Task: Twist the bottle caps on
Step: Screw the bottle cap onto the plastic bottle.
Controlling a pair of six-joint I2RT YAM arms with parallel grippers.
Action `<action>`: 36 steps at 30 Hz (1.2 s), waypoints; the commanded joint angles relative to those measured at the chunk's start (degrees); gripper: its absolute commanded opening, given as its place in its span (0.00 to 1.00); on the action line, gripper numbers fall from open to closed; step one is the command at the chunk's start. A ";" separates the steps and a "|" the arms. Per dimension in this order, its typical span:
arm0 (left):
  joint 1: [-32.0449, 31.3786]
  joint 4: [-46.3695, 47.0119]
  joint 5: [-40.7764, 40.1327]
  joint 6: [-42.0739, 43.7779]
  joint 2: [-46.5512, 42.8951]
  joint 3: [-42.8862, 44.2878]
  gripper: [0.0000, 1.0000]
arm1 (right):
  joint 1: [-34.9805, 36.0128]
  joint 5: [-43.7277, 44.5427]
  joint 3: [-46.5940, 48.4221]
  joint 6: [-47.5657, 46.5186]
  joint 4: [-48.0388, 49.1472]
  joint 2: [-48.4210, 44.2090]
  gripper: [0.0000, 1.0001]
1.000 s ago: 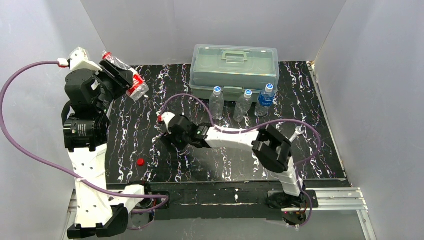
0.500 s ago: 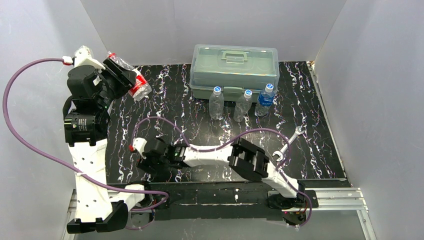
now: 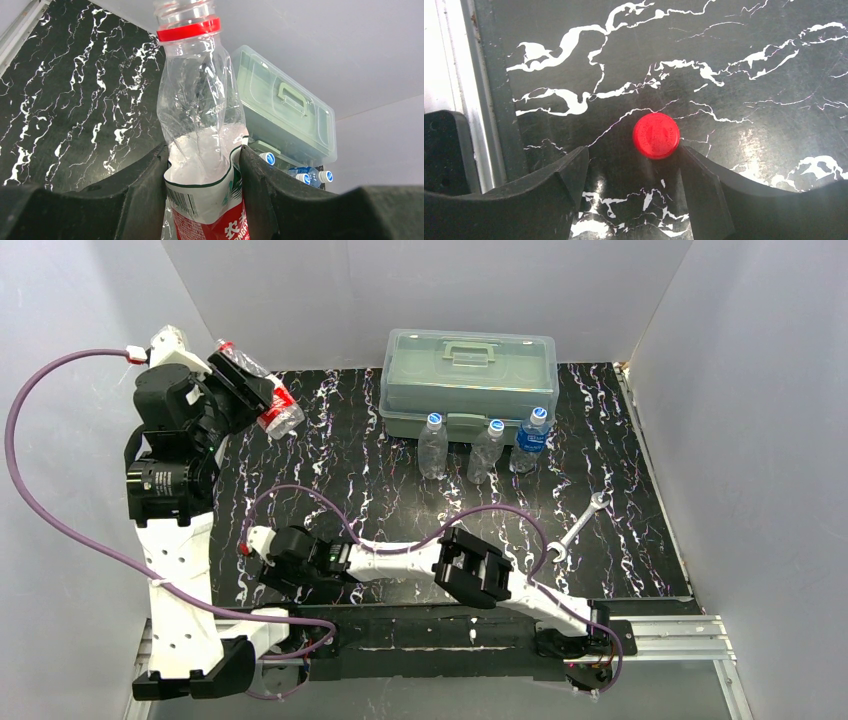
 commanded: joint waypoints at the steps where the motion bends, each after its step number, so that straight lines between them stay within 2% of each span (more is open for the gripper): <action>1: -0.53 -0.26 0.70 0.81 0.44 1.77 0.35 | -0.26 3.79 4.44 -0.76 -0.81 3.21 0.74; 5: -0.64 -0.26 0.91 0.90 0.83 1.77 0.35 | -0.62 4.69 6.88 -0.06 -1.68 5.11 0.71; 10: -0.62 -0.32 0.83 1.22 1.11 1.91 0.34 | -1.06 5.70 8.59 0.03 -2.39 6.26 0.62; 20: -3.86 0.06 3.35 3.93 1.11 -0.74 0.34 | -3.12 7.20 3.73 3.43 -0.95 3.33 0.41; 25: -8.44 0.43 3.34 8.37 1.77 -3.78 0.35 | -4.32 8.81 -6.00 4.69 1.44 -3.35 0.36; 30: -15.62 0.68 -0.10 13.86 1.71 -6.81 0.36 | -6.91 9.94 -20.14 8.38 4.44 -13.72 0.32; 36: -19.15 6.01 -0.41 18.08 -2.57 -15.92 0.36 | -10.78 12.11 -37.42 13.57 7.53 -25.91 0.30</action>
